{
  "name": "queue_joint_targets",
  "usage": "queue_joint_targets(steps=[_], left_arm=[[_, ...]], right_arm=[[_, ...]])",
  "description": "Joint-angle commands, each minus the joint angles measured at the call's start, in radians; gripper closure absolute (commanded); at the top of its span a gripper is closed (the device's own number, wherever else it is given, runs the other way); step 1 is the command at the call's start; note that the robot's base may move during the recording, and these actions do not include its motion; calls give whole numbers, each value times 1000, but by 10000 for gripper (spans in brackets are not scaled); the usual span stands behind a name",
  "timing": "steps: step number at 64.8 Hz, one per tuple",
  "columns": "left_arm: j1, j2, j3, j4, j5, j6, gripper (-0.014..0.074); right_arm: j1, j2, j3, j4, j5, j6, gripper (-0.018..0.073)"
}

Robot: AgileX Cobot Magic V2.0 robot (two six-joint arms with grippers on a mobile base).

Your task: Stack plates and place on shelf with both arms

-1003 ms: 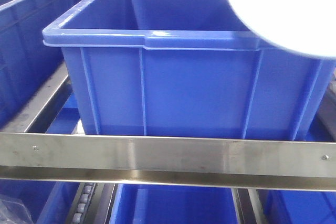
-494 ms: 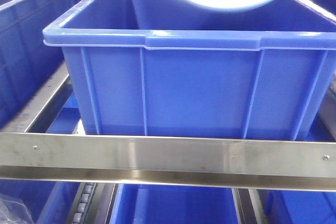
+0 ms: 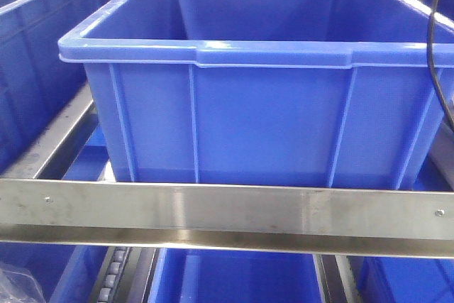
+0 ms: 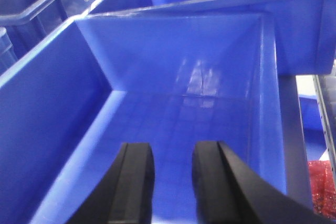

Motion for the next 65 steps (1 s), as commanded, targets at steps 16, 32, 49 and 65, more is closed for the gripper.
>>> queue_joint_targets(steps=[16,32,49,65], left_arm=[[0,5,-29,-4,-79,0,514],[0,5,-29,-4,-79,0,514],[0,5,-29,-4,-79,0,514],[0,5,-29,-4,-79,0,514]], right_arm=[[-2,-208,64,-7,-7,-142,502],[-2,-485,255,-7,111,-143,505],[-1,-809,367,-6,220,-141,505],[-1,-948,371,-6,255,-141,505]])
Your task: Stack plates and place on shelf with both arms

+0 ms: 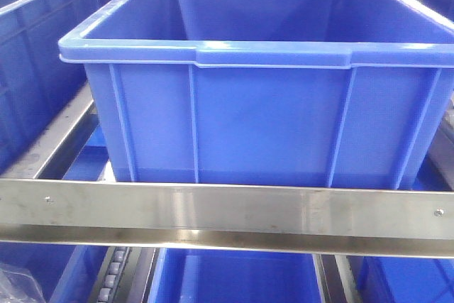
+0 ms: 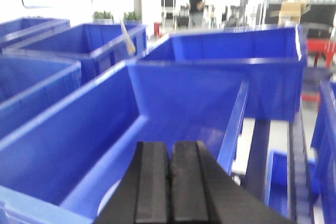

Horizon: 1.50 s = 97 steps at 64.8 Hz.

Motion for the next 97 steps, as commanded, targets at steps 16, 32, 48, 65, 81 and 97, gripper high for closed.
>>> queue_joint_targets(steps=[16,32,48,65,81,97], left_arm=[[0,5,-29,-4,-79,0,514],[0,5,-29,-4,-79,0,514],[0,5,-29,-4,-79,0,514],[0,5,-29,-4,-80,0,514],[0,5,-29,-4,-80,0,514],[0,5,-29,-4,-80,0,514]], right_arm=[[-44,-102,72,-56,-49,-3,505],[-251,-250,256,-143,-41,86,505],[-274,-381,442,-207,-60,160,505],[-274,-397,485,-208,-25,186,505],[-274,-397,485,-208,-35,186,505],[-274,-397,485,-208,-35,186,505]])
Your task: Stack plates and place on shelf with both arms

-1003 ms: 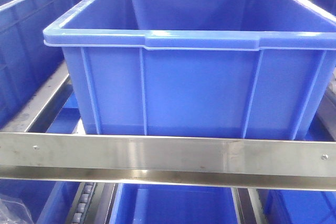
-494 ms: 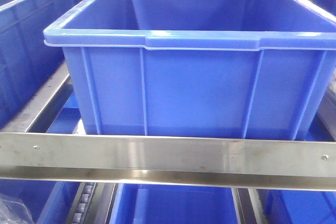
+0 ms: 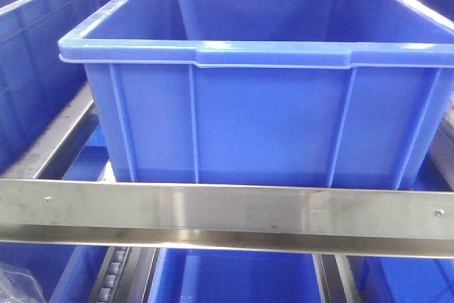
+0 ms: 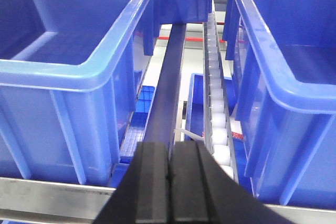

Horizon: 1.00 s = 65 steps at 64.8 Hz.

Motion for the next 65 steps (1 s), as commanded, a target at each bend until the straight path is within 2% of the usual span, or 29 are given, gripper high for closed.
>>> queue_joint_targets(steps=[1,13,17,19,22,29,38,45,56,59,65], left_arm=[[0,5,-29,-4,-80,0,514],[0,3,-21,-2,-84,0,514],[11,-18,-3,76,-103,0,514],[21,-41,13,121,-149,0,514],[32,-86,37,148,-205,0,514],[43,-216,127,124,-230,-6,514],[61,-357,255,124,-230,-17,514],[61,-460,349,124,-218,-59,514],[61,-603,445,138,-197,-59,514],[61,-643,442,138,-107,-59,514],[64,-639,442,152,-89,-59,514]], right_arm=[[-4,-19,2,-8,-93,2,505],[-4,-19,2,-8,-93,2,505],[-4,-19,2,-8,-93,2,505],[-4,-19,2,-8,-93,2,505],[-4,-19,2,-8,-93,2,505],[-4,-19,2,-8,-93,2,505],[-4,-19,2,-8,-93,2,505],[-4,-19,2,-8,-93,2,505],[-4,-19,2,-8,-93,2,505],[-4,-19,2,-8,-93,2,505],[-4,-19,2,-8,-99,2,505]])
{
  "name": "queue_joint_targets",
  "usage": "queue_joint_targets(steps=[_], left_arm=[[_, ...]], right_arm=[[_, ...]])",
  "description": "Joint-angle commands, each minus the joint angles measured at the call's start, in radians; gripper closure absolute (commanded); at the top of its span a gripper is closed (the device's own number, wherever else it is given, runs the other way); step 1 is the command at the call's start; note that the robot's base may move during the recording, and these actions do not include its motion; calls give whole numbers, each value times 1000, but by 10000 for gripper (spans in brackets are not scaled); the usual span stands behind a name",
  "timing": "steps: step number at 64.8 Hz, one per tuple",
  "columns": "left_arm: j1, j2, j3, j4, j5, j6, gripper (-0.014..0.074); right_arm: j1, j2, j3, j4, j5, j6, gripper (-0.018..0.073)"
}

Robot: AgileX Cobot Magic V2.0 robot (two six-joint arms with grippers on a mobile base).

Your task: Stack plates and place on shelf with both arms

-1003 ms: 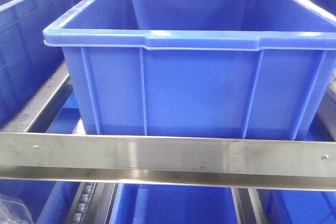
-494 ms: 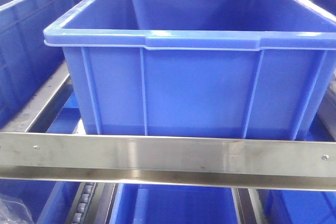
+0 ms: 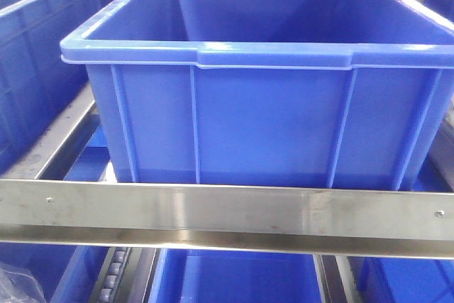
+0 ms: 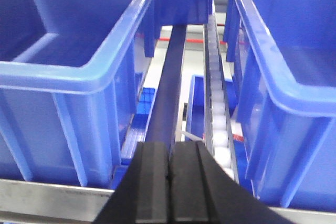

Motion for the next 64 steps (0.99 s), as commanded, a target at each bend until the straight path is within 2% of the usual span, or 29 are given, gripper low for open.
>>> queue_joint_targets(steps=[1,10,64], left_arm=[[6,-24,4,9,-42,-9,514],[13,-24,4,11,-72,-9,514],[13,-24,4,11,-70,-9,514]], right_arm=[[-4,-19,2,-8,-93,1,505],[-4,-19,2,-8,-93,1,505],[-4,-19,2,-8,-93,1,505]])
